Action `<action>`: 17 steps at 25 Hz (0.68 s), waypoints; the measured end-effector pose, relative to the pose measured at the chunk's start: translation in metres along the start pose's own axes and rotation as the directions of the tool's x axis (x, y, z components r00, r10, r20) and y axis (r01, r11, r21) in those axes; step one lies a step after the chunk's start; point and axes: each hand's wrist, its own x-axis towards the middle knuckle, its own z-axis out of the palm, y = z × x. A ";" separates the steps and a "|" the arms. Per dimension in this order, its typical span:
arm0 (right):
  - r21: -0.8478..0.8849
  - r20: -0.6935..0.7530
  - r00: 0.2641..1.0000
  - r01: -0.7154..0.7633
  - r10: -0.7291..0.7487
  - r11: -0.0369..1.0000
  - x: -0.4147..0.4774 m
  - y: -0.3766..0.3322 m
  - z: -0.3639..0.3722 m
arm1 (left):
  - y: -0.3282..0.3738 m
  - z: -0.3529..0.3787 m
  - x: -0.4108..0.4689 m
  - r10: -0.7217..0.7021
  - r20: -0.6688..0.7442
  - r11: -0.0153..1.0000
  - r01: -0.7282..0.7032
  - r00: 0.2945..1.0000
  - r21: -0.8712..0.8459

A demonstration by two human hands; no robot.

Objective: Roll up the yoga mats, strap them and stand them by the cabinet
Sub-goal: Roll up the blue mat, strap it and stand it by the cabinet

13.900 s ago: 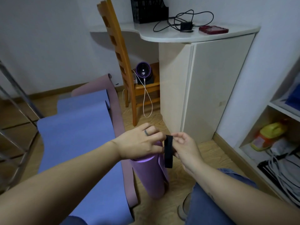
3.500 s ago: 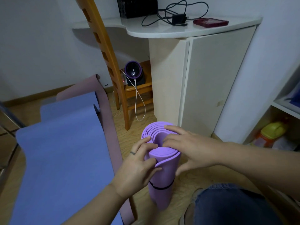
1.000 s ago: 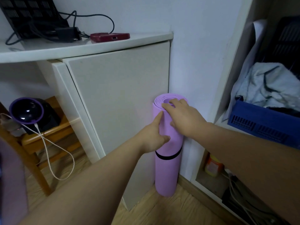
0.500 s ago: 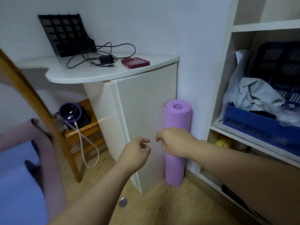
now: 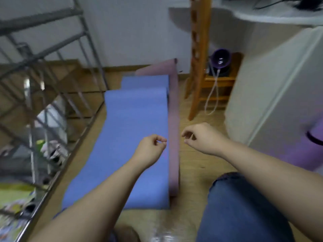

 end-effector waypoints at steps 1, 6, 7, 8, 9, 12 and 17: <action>0.004 0.045 0.999 0.026 -0.026 1.000 0.009 -0.013 0.010 | -0.017 -0.015 -0.002 -0.041 -0.043 0.999 0.041 0.998 -0.007; 0.123 0.223 0.975 -0.014 -0.013 0.992 0.062 -0.029 0.086 | -0.092 -0.044 0.006 -0.213 -0.145 0.977 0.207 0.966 -0.054; 0.155 0.247 0.969 -0.059 0.019 0.986 0.071 -0.024 0.103 | -0.106 -0.039 0.014 -0.232 -0.140 0.973 0.227 0.963 -0.050; 0.192 0.279 0.958 -0.125 0.068 0.973 0.081 -0.015 0.125 | -0.121 -0.030 0.023 -0.249 -0.126 0.969 0.246 0.960 -0.041; 0.224 0.312 0.942 -0.199 0.123 0.954 0.088 -0.007 0.143 | -0.134 -0.022 0.032 -0.264 -0.109 0.965 0.263 0.958 -0.027; 0.284 0.411 0.865 -0.422 0.288 0.861 0.116 0.021 0.207 | -0.184 0.013 0.072 -0.335 -0.016 0.941 0.335 0.942 0.035; 0.282 0.614 0.581 -0.794 0.534 0.538 0.138 0.060 0.295 | -0.261 0.074 0.132 -0.467 0.137 0.881 0.445 0.874 0.159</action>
